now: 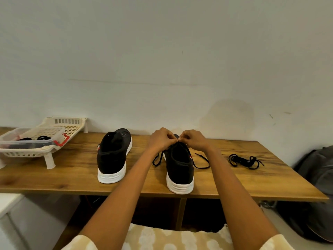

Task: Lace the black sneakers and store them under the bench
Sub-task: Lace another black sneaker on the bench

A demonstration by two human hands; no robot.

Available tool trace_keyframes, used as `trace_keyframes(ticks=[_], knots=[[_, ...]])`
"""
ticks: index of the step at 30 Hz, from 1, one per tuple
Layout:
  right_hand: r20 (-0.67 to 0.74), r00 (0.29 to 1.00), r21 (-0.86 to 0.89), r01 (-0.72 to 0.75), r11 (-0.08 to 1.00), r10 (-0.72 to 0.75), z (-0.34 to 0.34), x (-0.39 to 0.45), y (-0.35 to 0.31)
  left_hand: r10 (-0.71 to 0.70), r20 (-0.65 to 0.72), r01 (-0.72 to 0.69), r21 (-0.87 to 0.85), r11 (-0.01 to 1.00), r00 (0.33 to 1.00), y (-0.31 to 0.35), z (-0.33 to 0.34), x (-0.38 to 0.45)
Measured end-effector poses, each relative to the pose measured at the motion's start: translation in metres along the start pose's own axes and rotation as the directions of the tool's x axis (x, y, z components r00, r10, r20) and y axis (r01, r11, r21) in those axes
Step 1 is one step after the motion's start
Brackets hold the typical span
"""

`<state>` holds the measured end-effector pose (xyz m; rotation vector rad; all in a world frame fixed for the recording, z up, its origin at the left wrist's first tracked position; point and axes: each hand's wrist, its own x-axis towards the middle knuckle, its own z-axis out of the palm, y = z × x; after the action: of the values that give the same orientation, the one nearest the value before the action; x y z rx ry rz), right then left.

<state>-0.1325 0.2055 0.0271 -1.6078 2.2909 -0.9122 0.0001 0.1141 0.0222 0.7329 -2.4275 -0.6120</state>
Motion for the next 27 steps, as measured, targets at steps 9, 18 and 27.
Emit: trace_keyframes(ticks=[9, 18, 27], knots=[[-0.022, 0.973, 0.529, -0.184, 0.828, 0.23, 0.019, -0.007, 0.02, -0.397, 0.305, 0.501, -0.564, 0.657, 0.865, 0.009, 0.012, 0.005], [-0.172, 0.922, 0.977, 0.204, -0.059, 0.346, -0.012, -0.004, 0.012, -0.551, 0.291, 0.161, -0.948, -0.273, 0.782, 0.002, -0.002, 0.019], [-0.145, 0.637, 0.852, 0.47, -0.233, 0.757, -0.03, -0.015, 0.049, -0.699, -0.014, 0.098, -0.988, 0.121, 0.715, -0.032, -0.017, 0.017]])
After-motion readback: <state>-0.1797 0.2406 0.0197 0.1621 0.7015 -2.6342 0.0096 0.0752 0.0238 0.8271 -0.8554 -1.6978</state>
